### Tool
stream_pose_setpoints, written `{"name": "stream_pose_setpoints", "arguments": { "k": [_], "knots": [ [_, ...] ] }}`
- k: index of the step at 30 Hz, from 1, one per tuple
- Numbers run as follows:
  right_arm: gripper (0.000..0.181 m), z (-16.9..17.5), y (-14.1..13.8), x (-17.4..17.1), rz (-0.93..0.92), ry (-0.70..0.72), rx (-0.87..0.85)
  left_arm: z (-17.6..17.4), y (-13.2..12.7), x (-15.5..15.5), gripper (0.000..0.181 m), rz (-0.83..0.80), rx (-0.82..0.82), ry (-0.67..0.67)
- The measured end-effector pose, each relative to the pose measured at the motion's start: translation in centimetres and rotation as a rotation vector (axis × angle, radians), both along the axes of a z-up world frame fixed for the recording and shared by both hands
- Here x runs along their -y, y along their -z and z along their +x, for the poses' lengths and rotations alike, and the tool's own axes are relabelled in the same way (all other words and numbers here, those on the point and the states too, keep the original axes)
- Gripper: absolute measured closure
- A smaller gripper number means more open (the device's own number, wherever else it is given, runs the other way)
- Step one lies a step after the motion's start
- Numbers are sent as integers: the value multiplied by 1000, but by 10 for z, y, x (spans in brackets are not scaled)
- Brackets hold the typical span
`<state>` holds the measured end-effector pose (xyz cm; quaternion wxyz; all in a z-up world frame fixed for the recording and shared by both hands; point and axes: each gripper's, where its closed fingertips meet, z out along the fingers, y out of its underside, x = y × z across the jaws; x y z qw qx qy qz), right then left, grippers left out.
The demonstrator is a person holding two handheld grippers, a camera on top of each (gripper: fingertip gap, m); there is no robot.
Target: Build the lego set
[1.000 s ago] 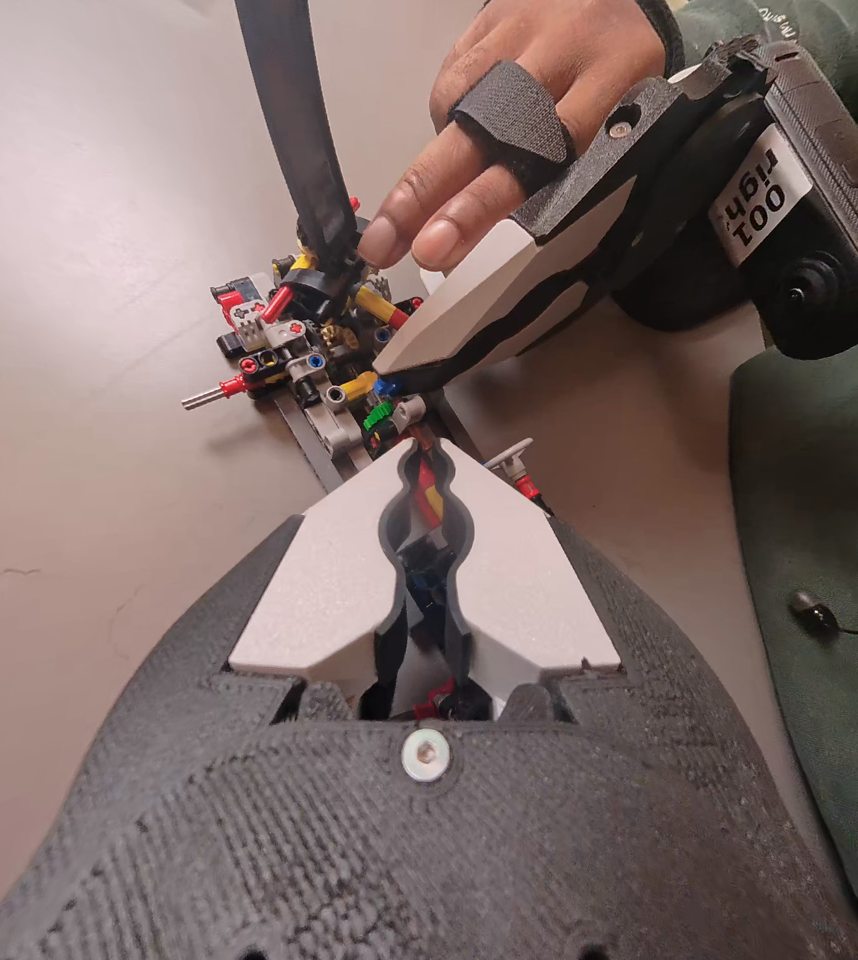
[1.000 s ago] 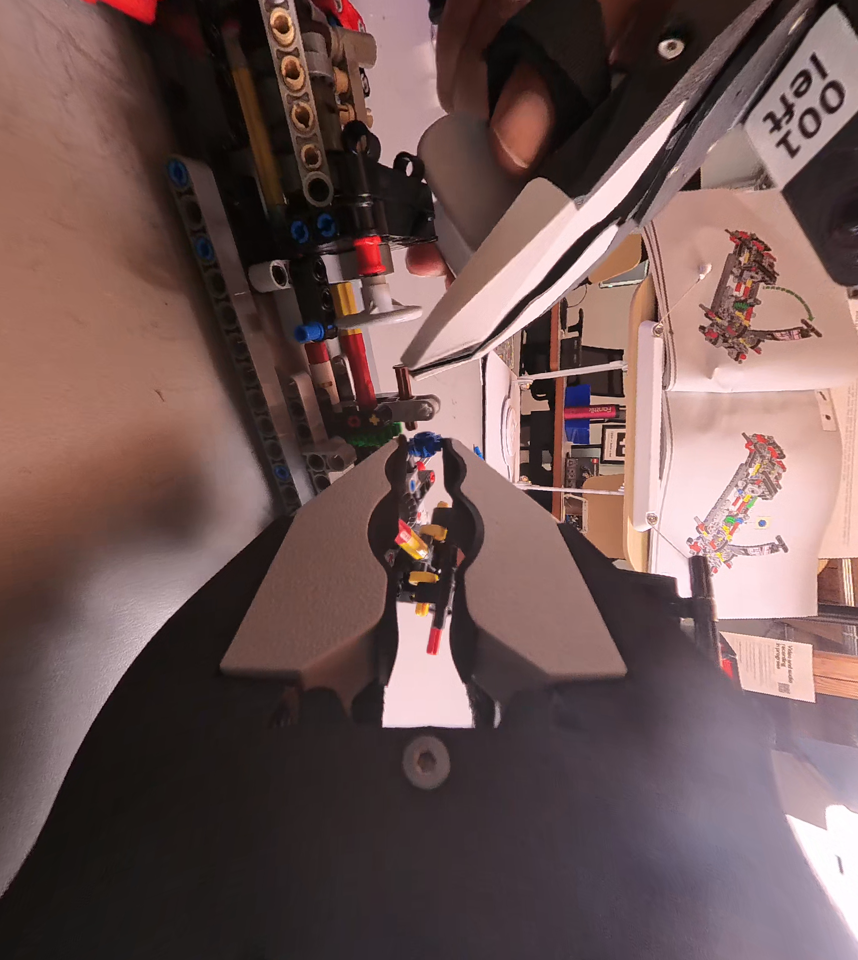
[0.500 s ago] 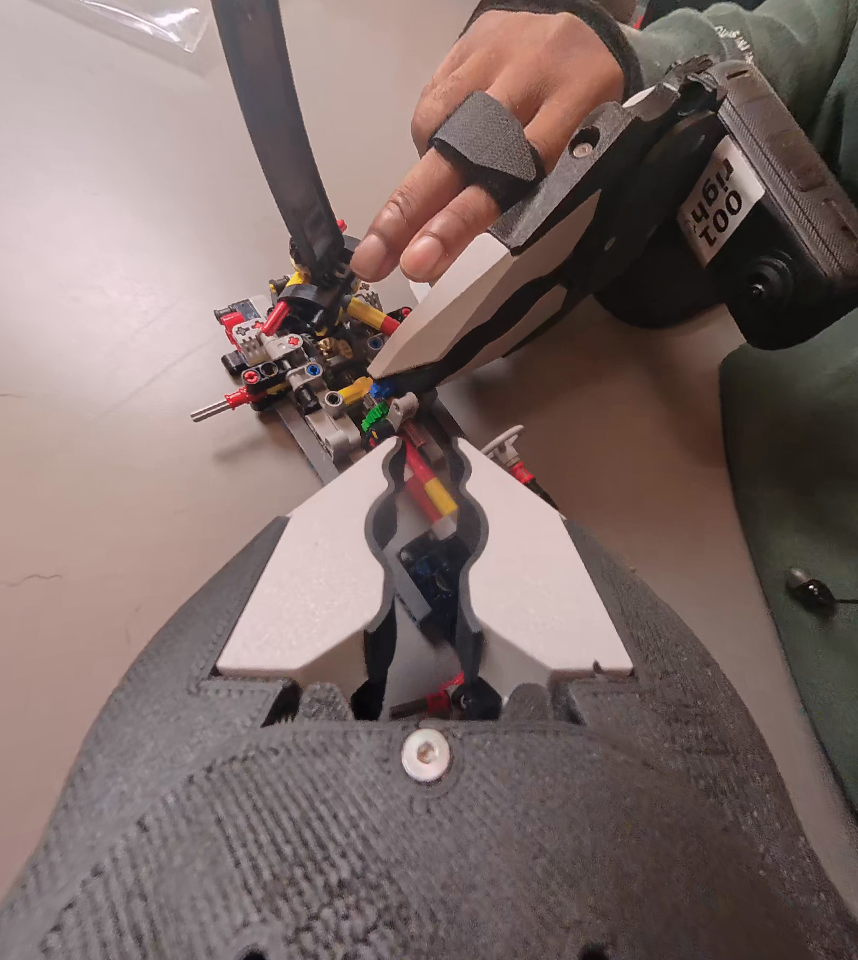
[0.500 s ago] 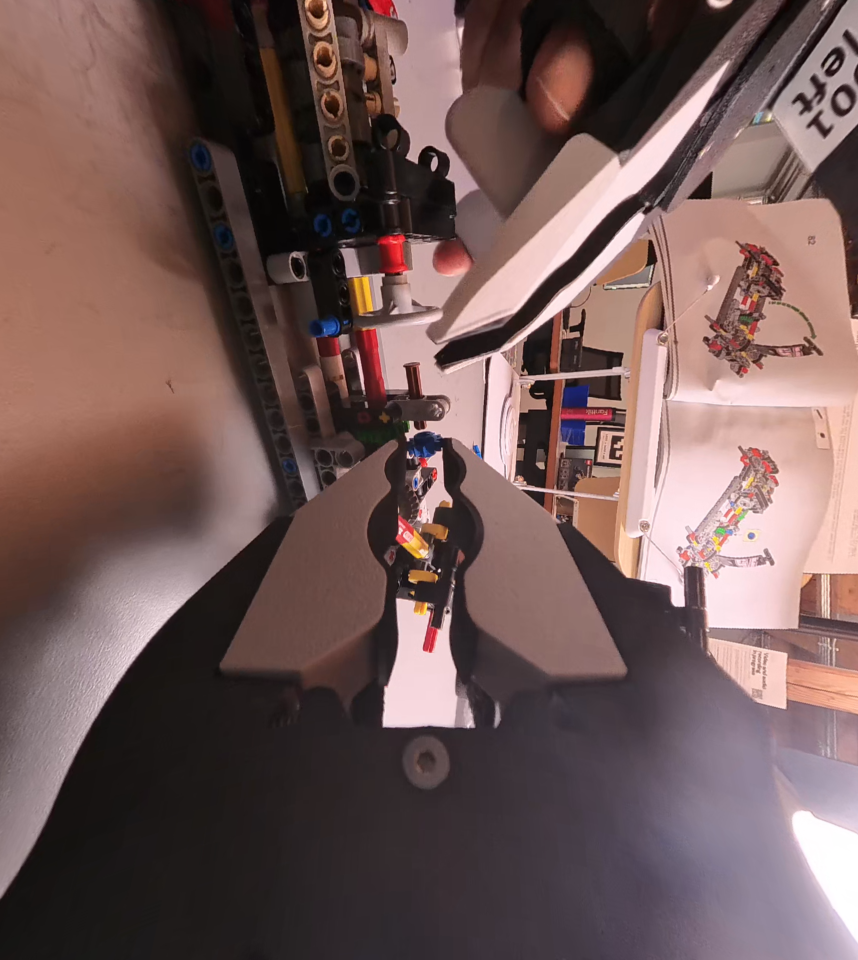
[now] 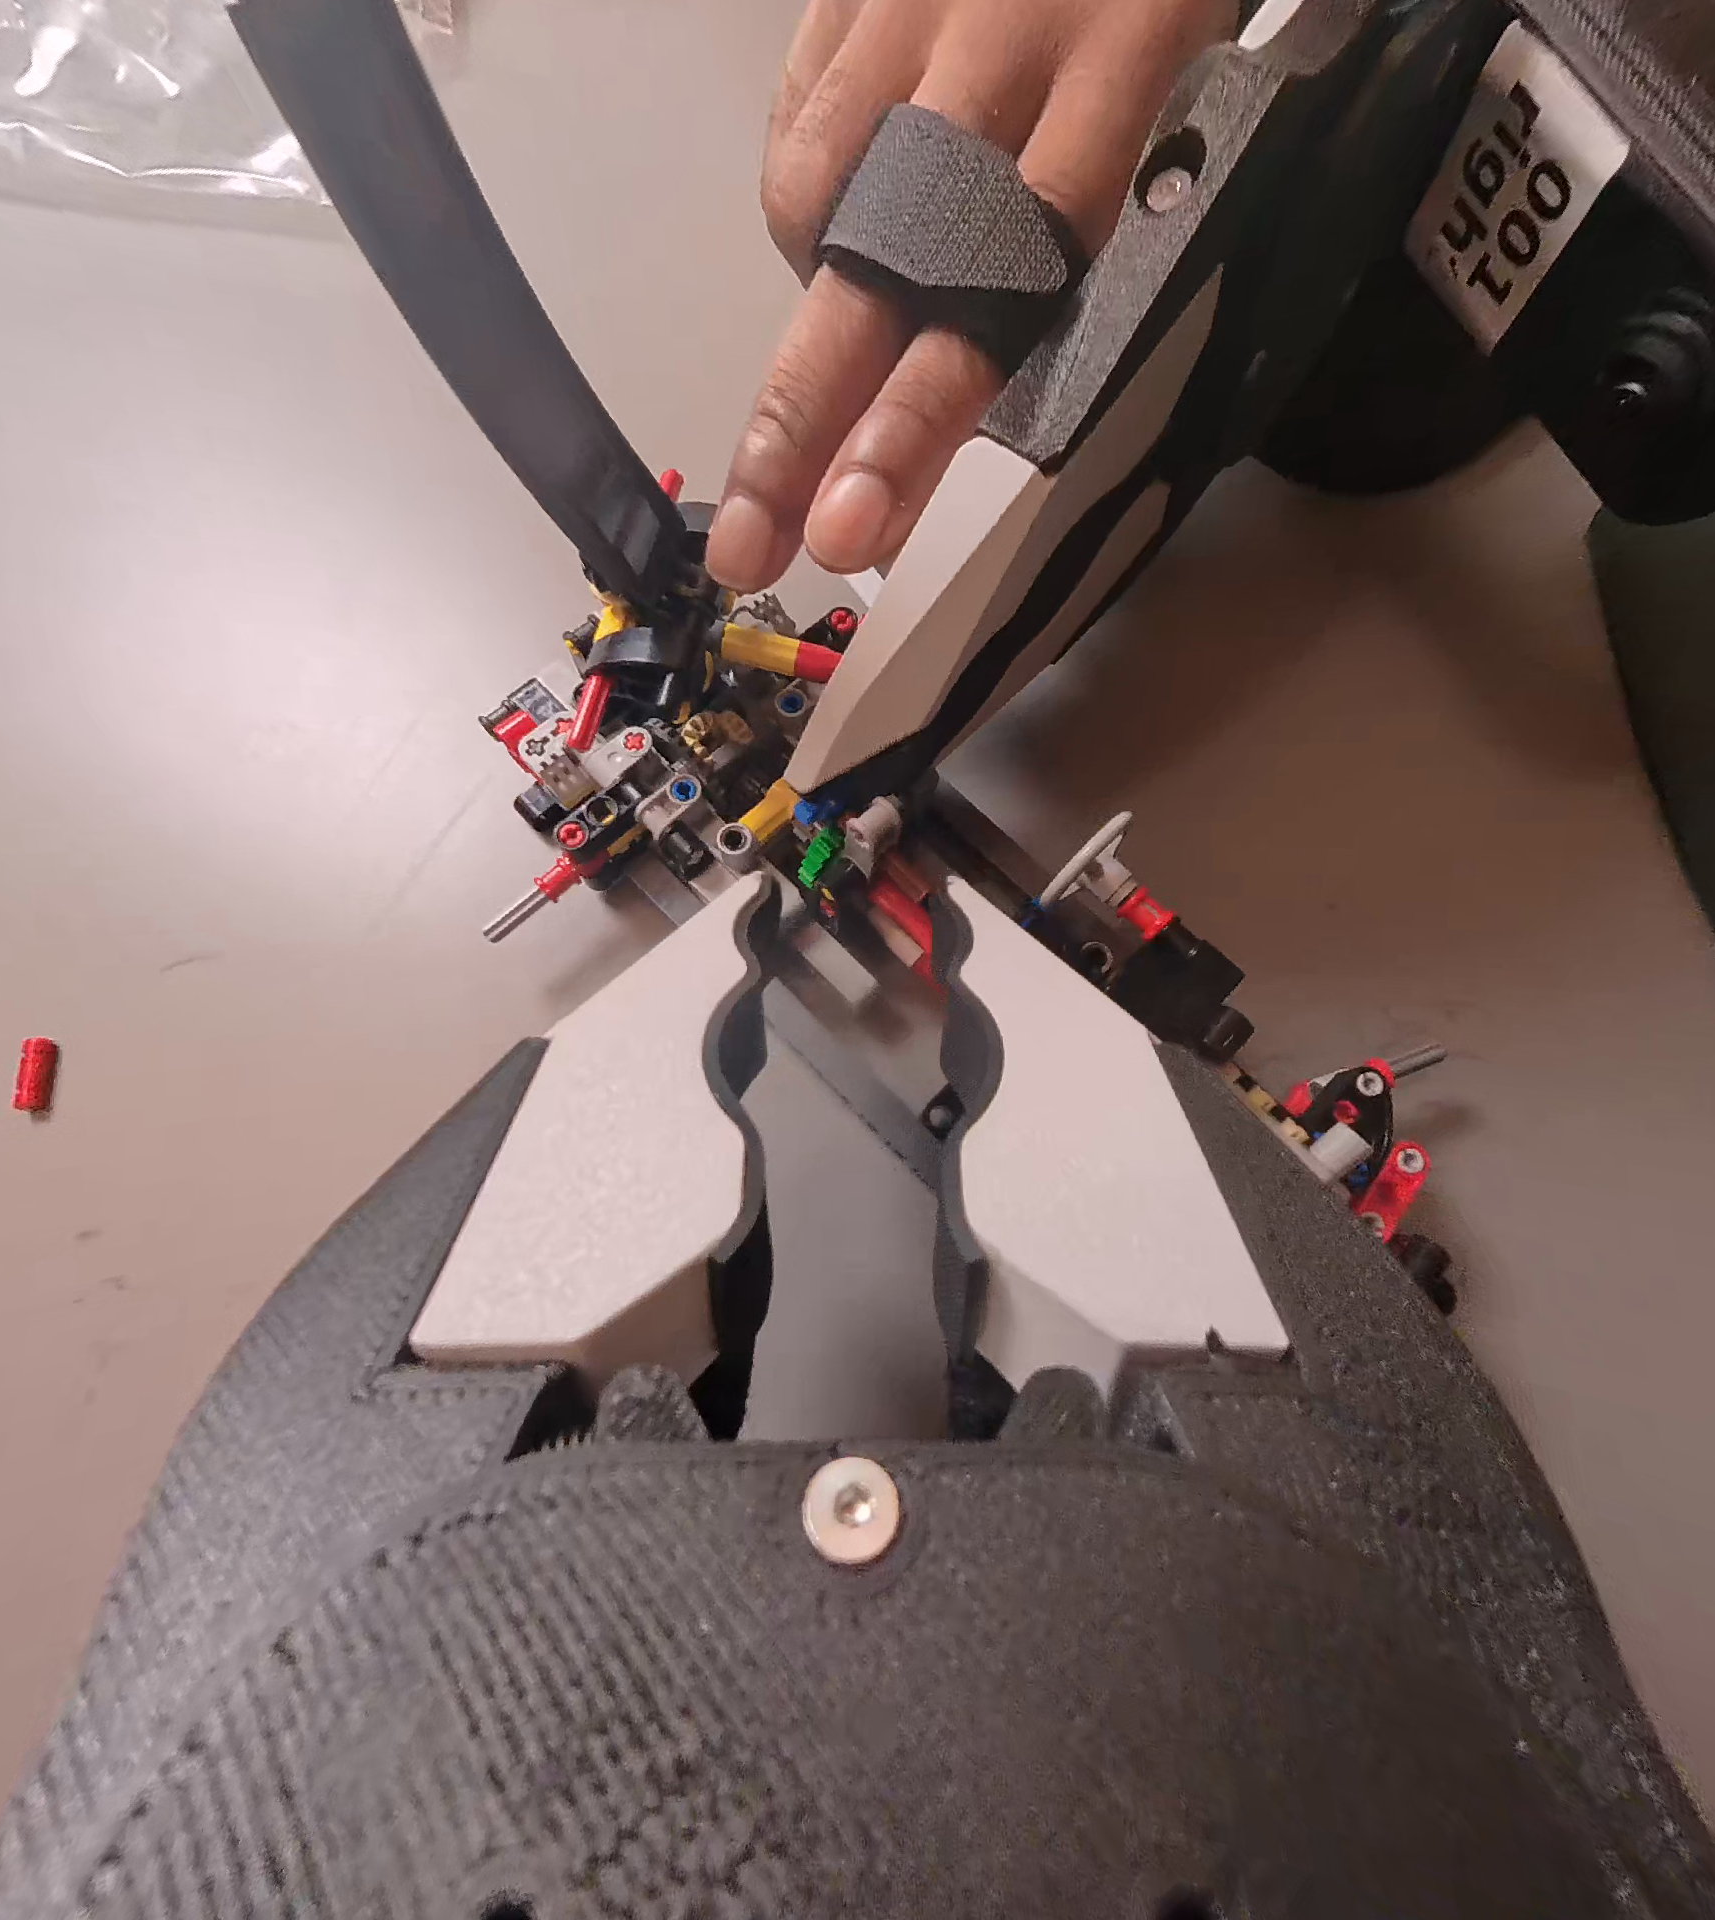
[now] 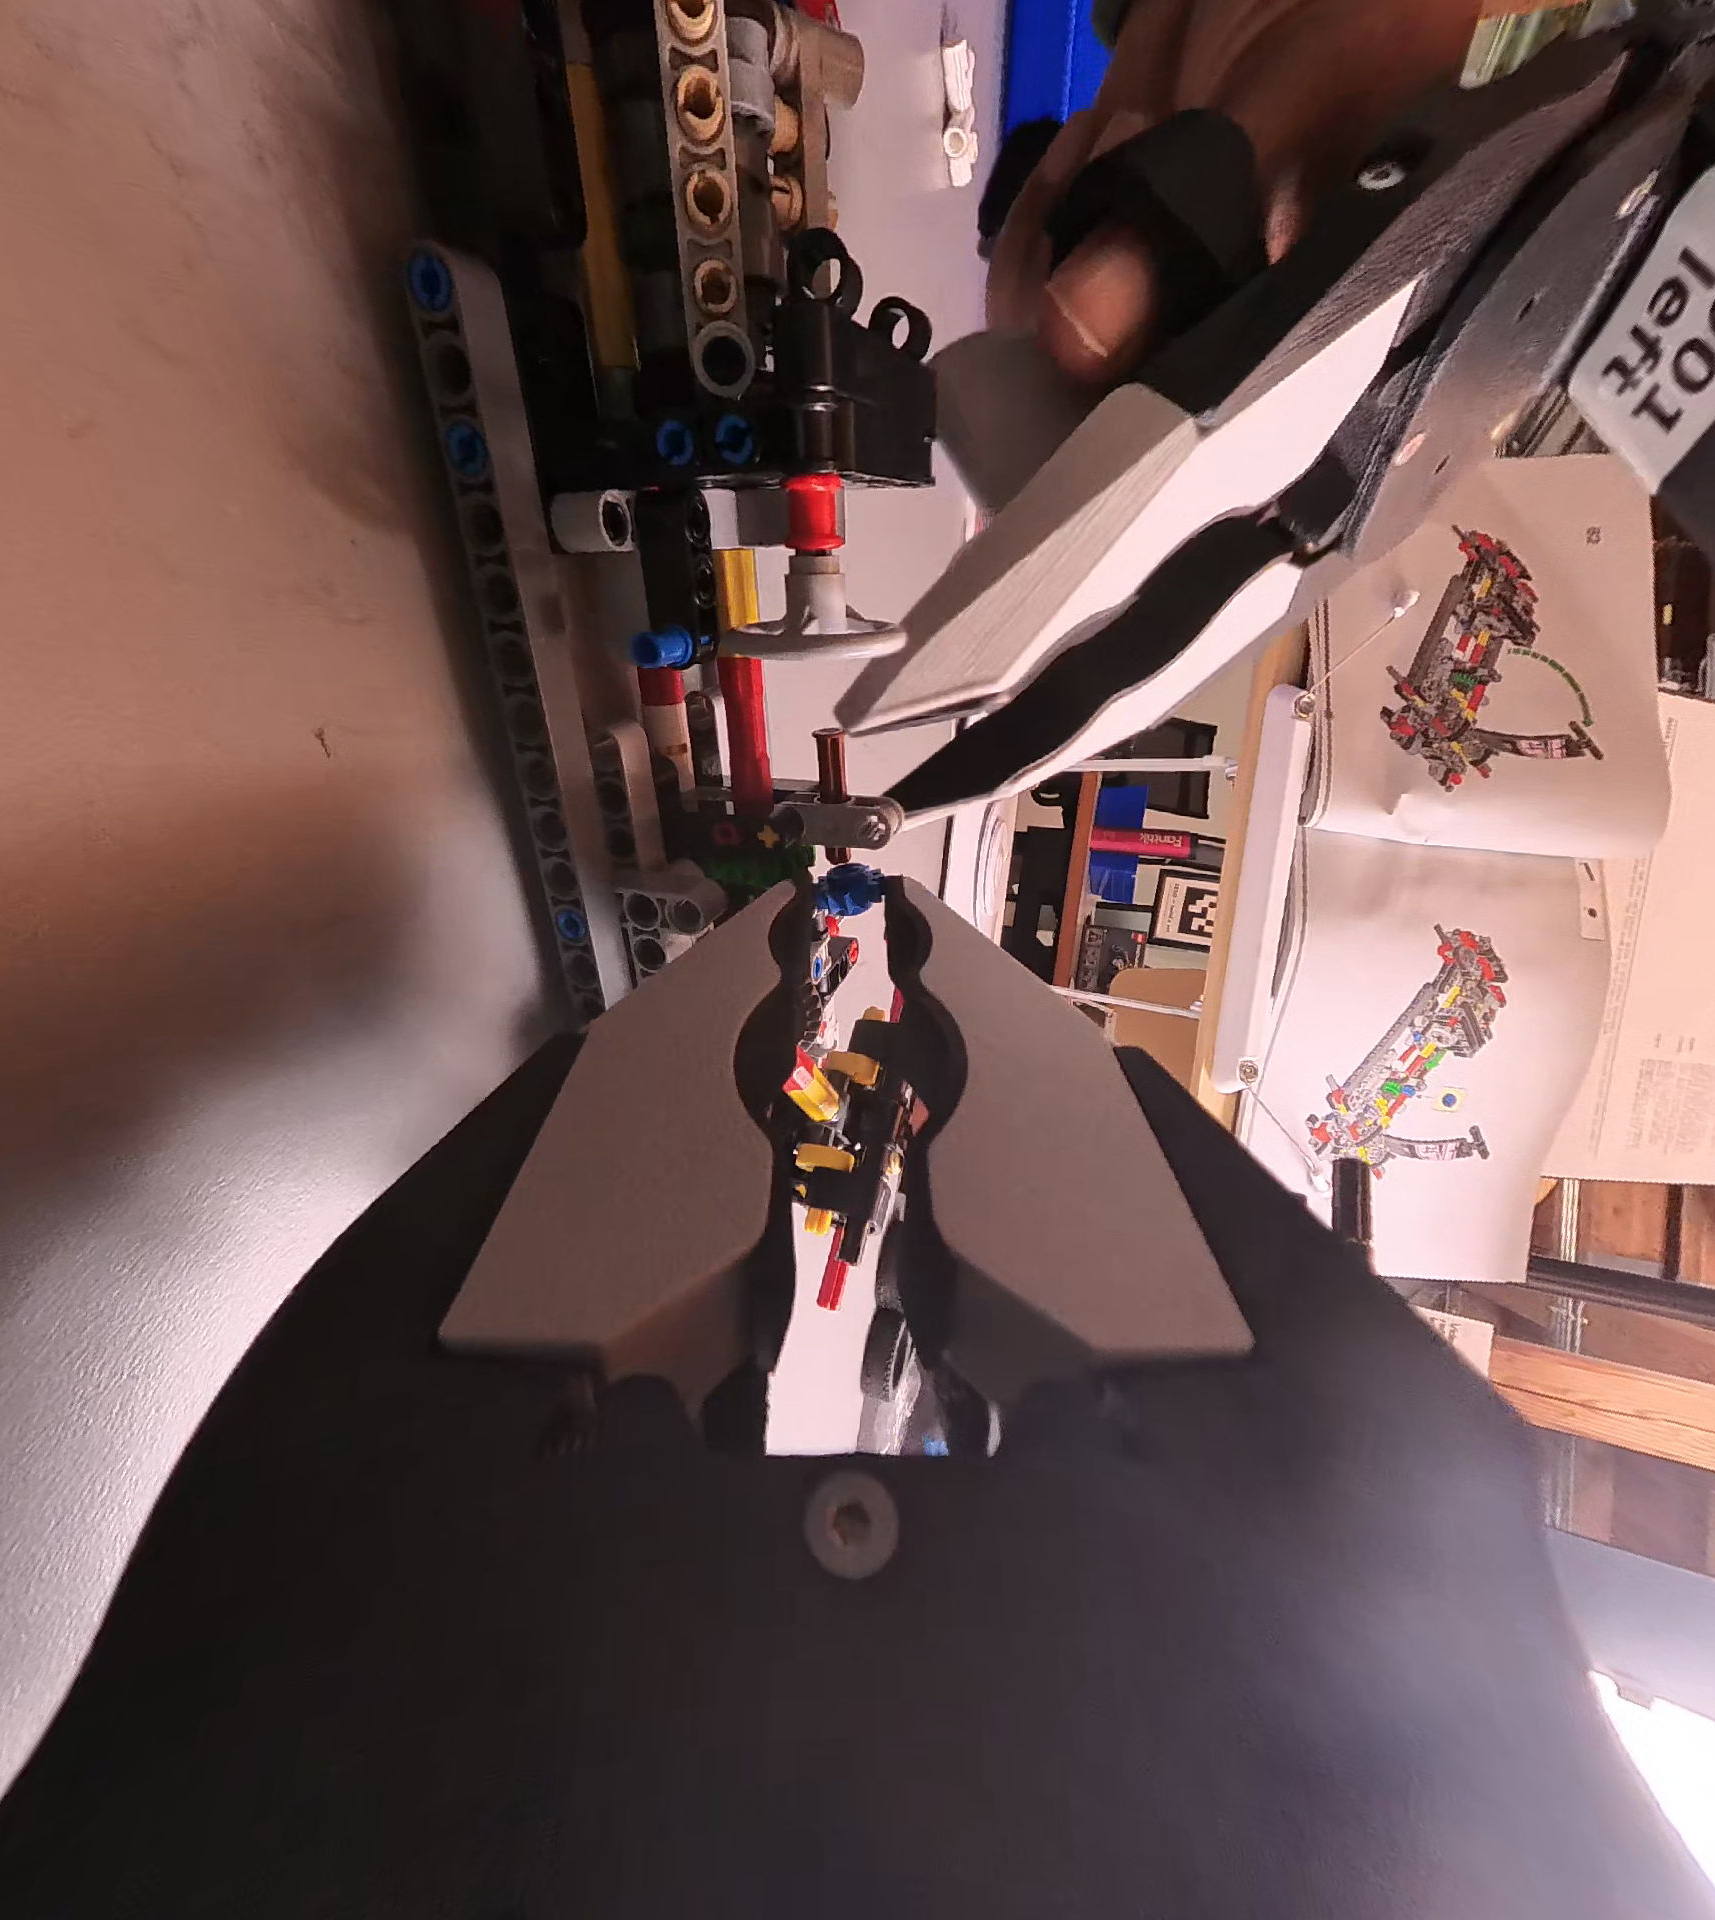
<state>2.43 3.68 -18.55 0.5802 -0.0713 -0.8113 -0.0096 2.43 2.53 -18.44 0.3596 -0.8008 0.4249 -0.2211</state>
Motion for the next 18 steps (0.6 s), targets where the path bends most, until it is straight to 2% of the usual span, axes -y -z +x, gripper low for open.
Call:
{"name": "stream_pose_setpoints", "arguments": {
  "k": [5,18],
  "knots": [
    [170,0,0,0,4,-5,-3,2,3,-2,153,24,-6,32],
    [170,1,1,0,-20,-19,7,1,2,-2,154,17,56,13]
  ]
}}
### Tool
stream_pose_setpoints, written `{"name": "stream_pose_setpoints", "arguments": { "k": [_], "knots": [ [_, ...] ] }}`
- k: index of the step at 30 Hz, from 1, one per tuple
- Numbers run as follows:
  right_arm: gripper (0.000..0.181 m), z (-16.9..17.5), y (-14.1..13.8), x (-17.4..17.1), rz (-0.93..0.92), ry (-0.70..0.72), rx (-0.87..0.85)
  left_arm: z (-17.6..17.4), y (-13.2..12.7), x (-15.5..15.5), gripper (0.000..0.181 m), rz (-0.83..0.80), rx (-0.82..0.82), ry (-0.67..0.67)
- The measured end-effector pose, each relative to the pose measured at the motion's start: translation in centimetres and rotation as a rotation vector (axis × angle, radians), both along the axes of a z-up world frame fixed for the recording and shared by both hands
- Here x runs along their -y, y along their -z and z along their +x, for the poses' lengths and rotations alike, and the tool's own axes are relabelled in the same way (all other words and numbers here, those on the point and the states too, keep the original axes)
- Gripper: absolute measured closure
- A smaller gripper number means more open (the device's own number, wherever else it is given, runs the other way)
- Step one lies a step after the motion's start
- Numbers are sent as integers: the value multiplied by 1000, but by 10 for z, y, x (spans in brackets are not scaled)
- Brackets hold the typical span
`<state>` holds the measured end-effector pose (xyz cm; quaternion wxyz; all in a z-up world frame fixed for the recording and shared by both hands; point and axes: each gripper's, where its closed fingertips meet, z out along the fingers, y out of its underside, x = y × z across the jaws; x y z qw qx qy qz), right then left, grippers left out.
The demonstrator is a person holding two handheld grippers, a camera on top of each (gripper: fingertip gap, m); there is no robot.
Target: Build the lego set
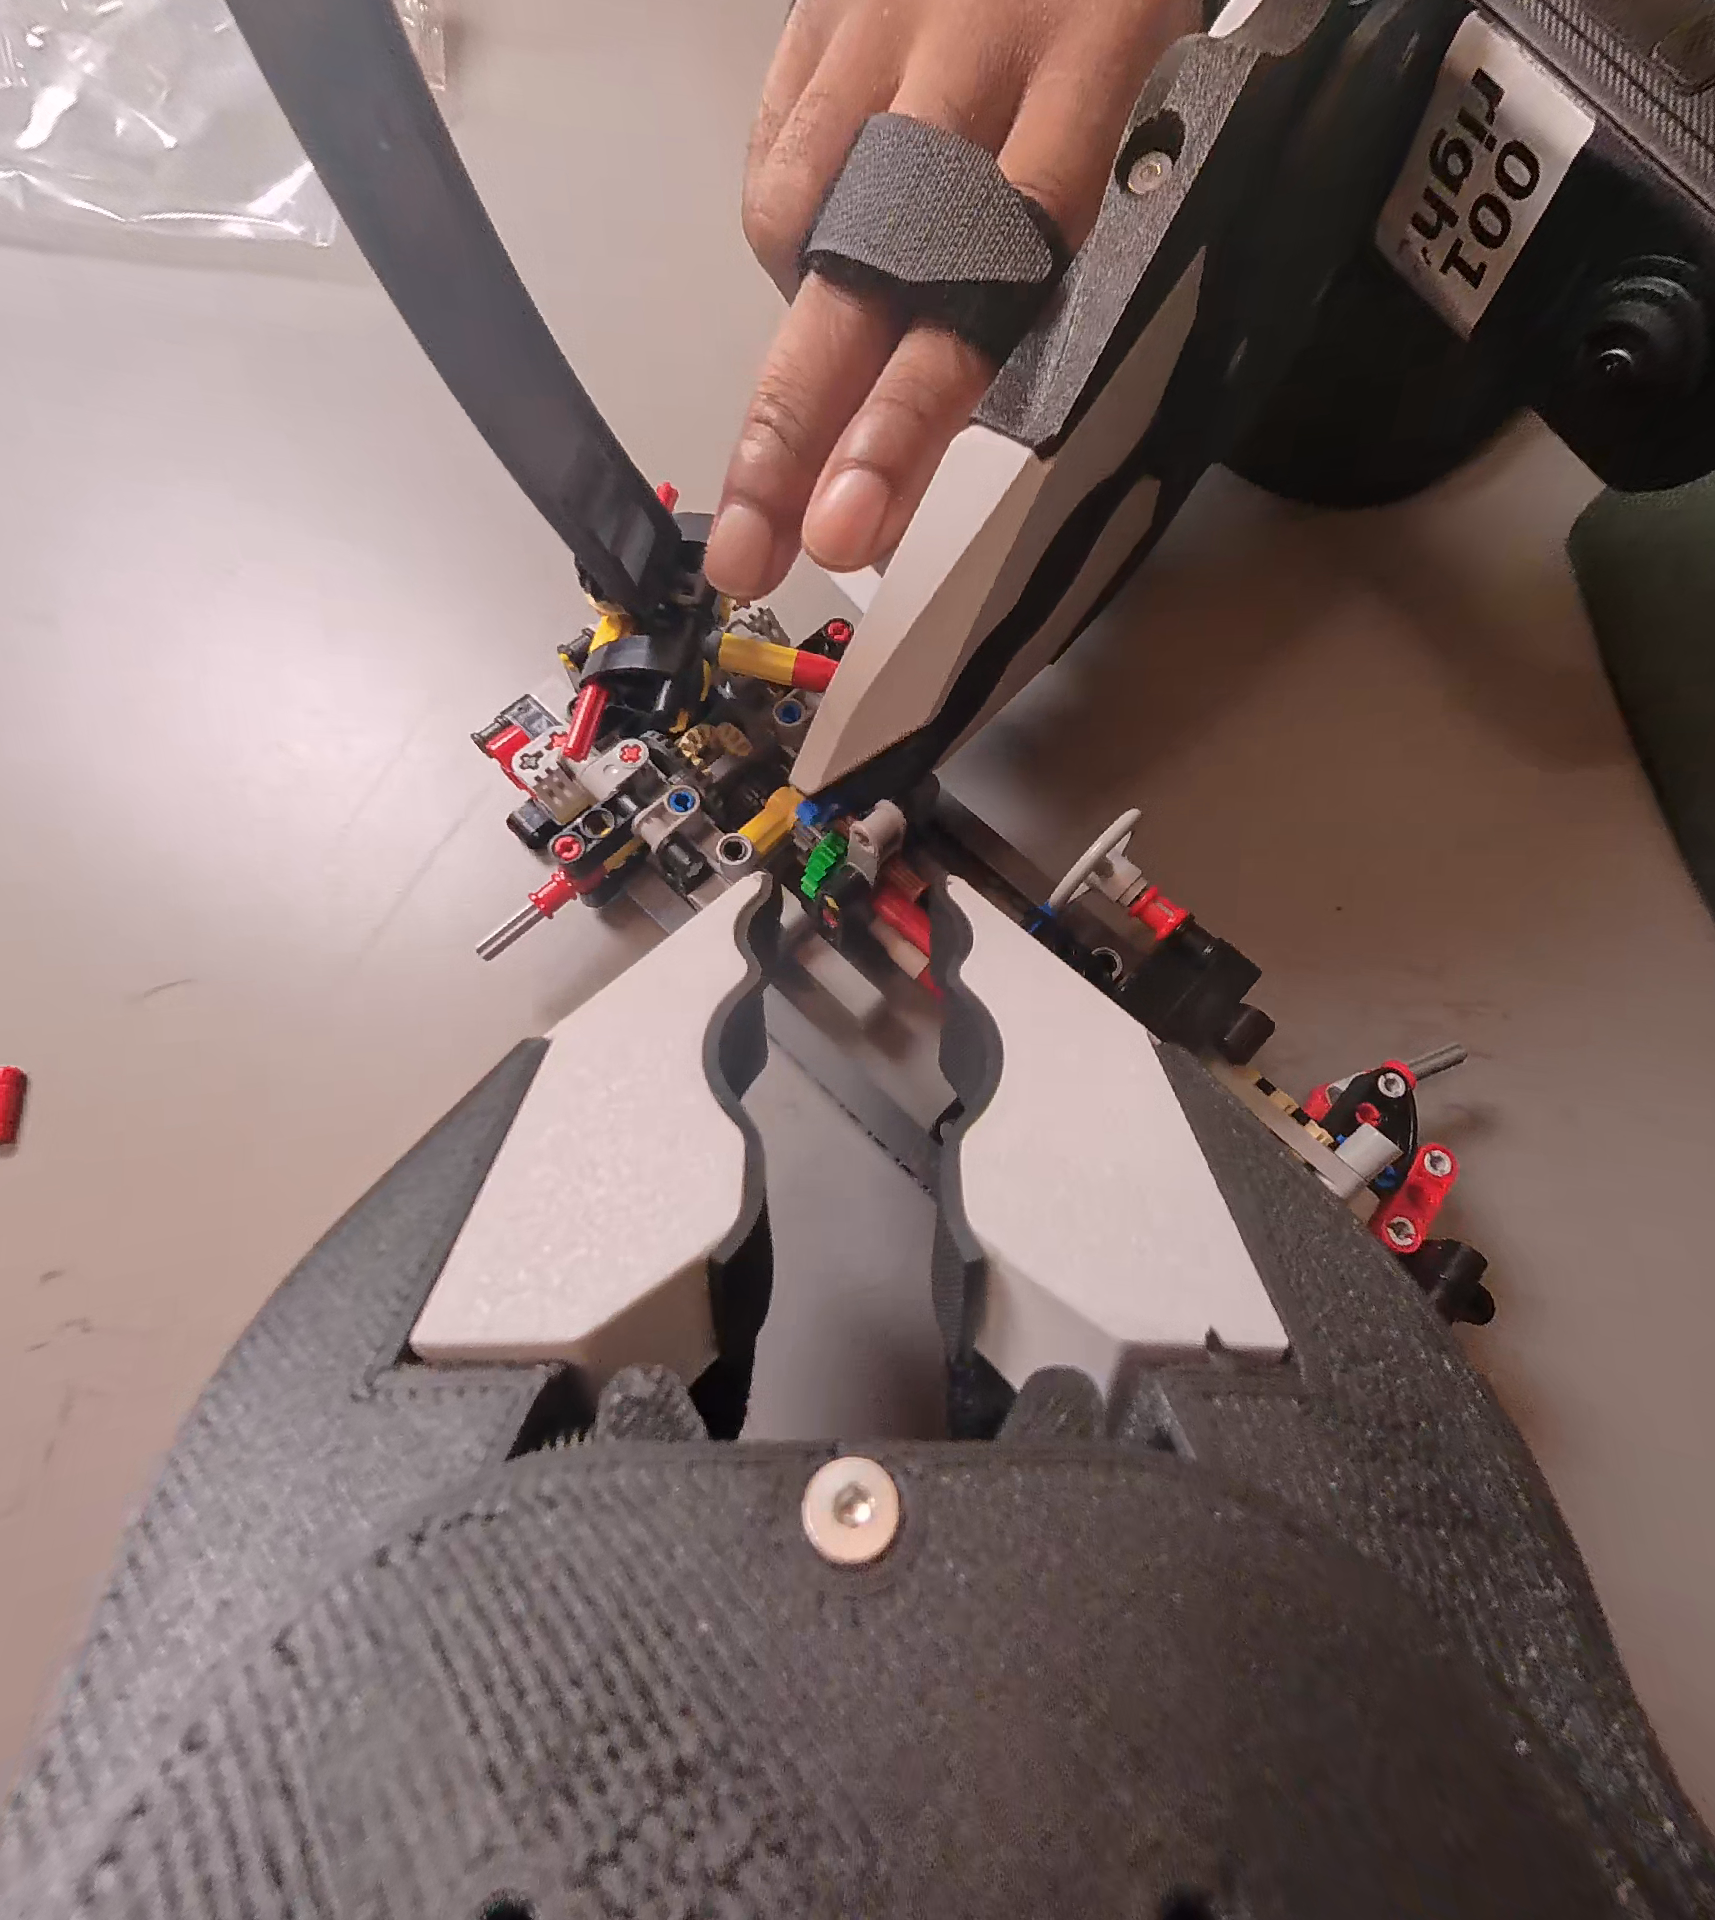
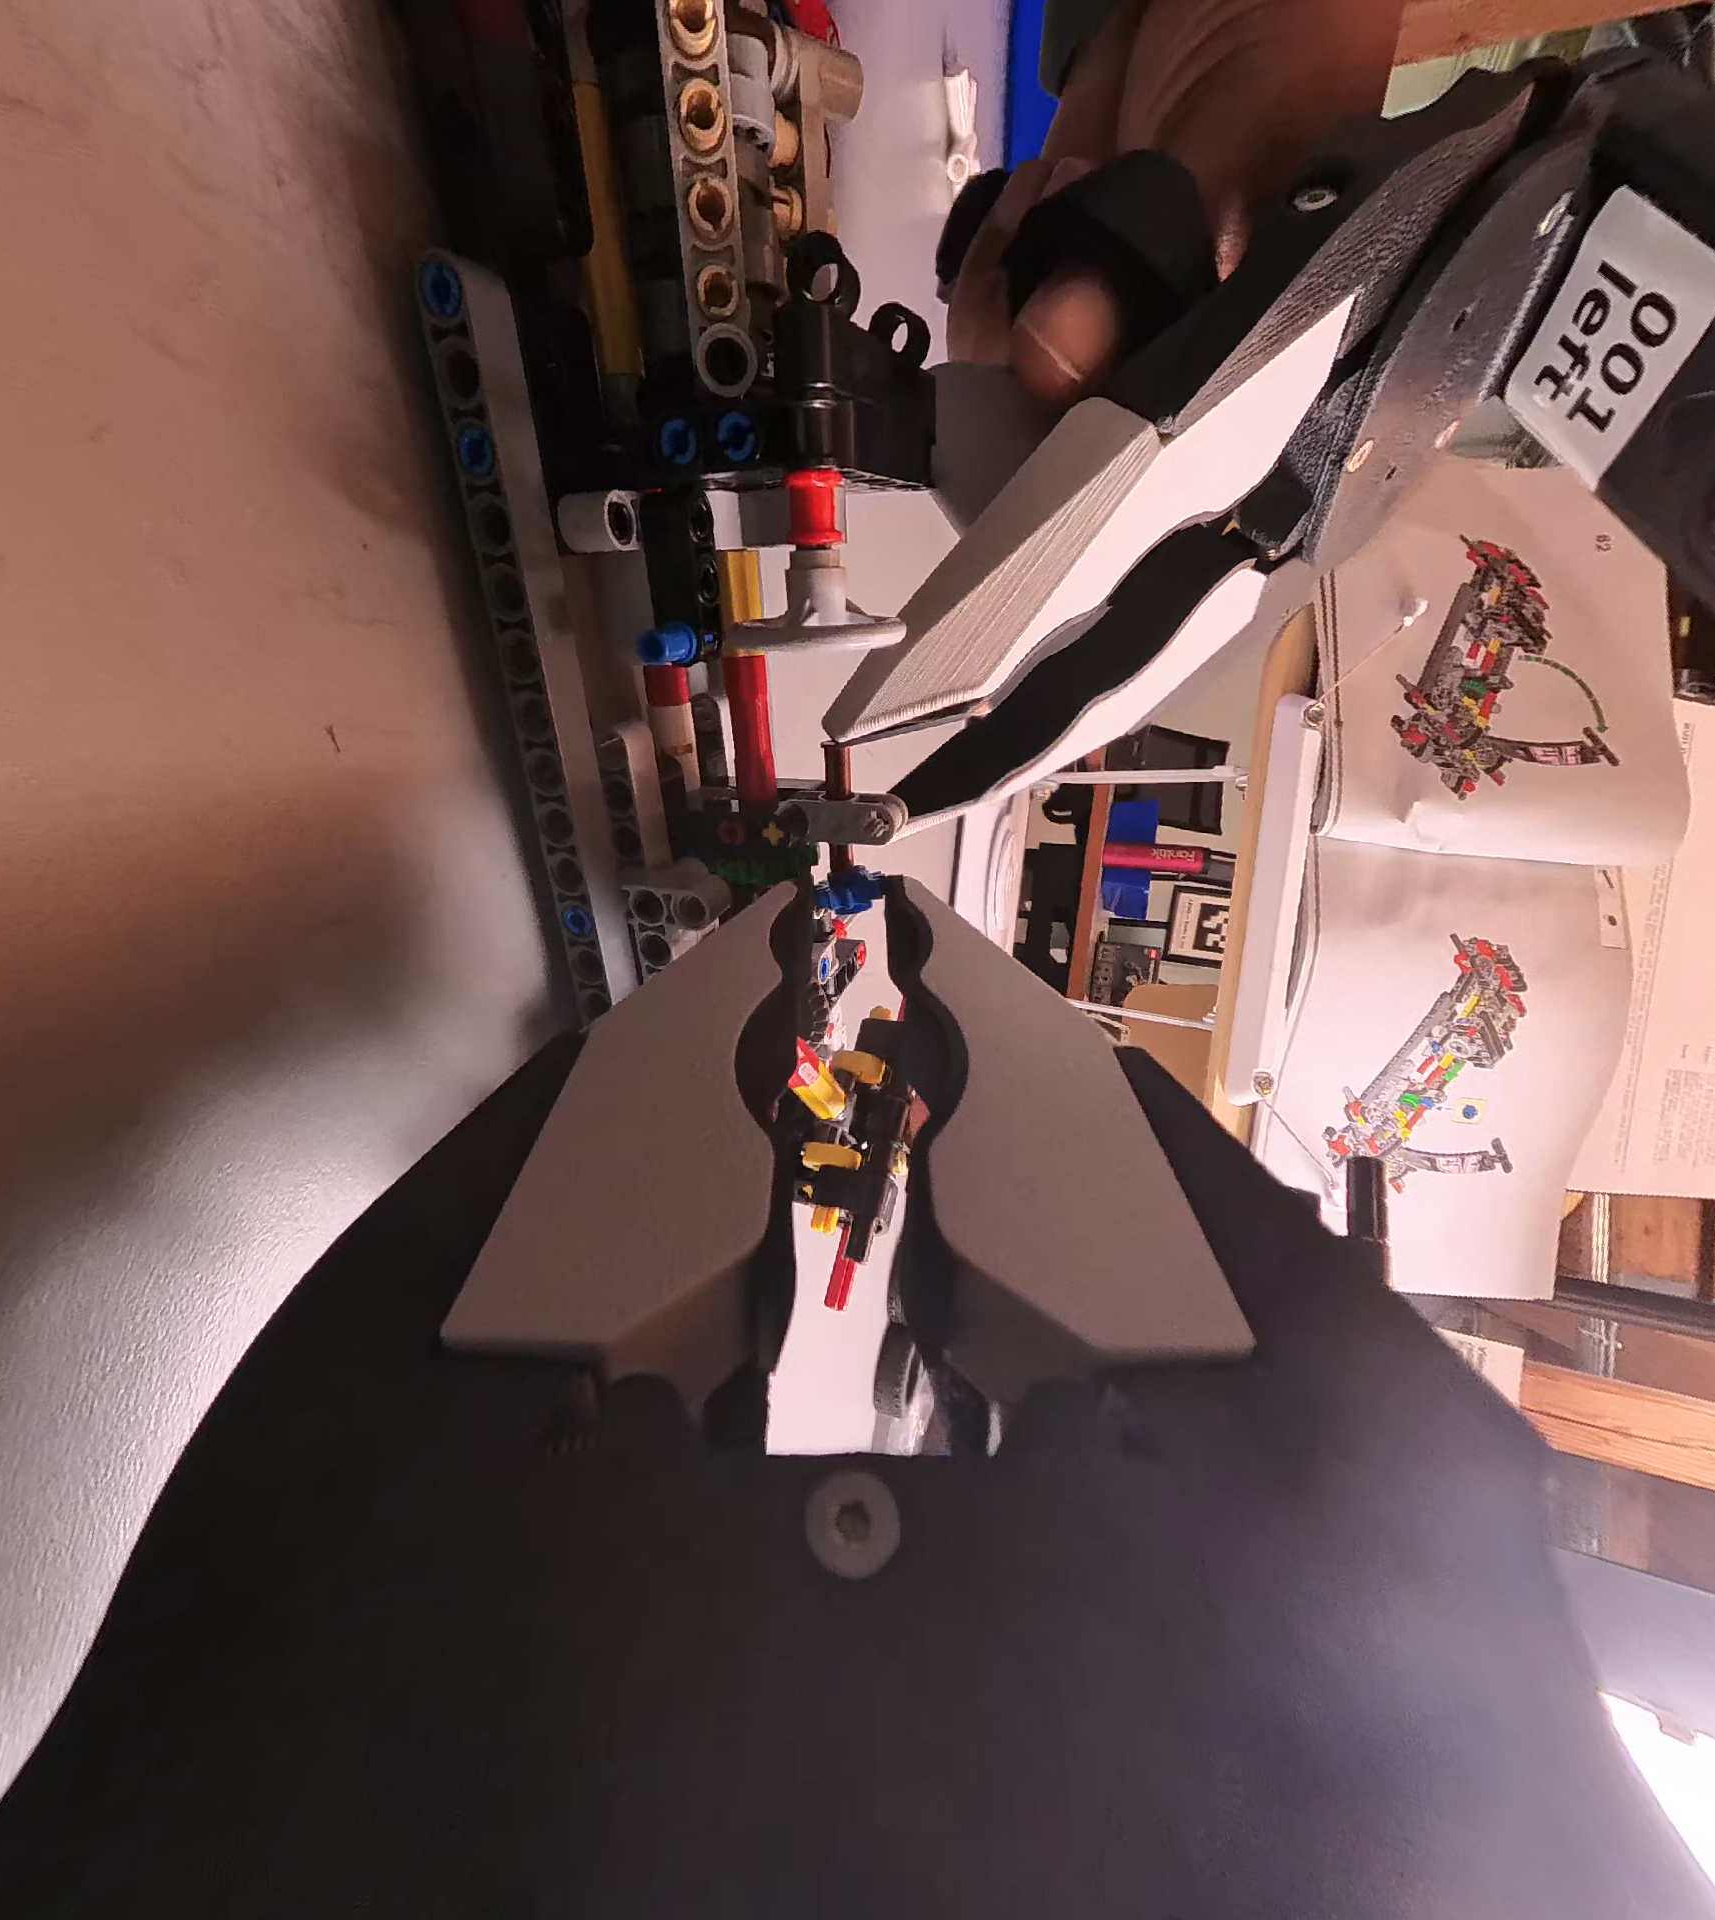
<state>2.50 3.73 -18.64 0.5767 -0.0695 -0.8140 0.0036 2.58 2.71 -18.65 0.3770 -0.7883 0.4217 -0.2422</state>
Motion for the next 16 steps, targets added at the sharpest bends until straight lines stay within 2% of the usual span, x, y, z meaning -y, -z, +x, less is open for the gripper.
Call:
{"name": "stream_pose_setpoints", "arguments": {
  "k": [10,16],
  "knots": [
    [170,0,1,2,-61,-22,42,0,2,1,154,-82,118,-8],
    [169,-2,1,4,-120,-53,100,3,11,4,160,-74,114,68]
  ]
}}
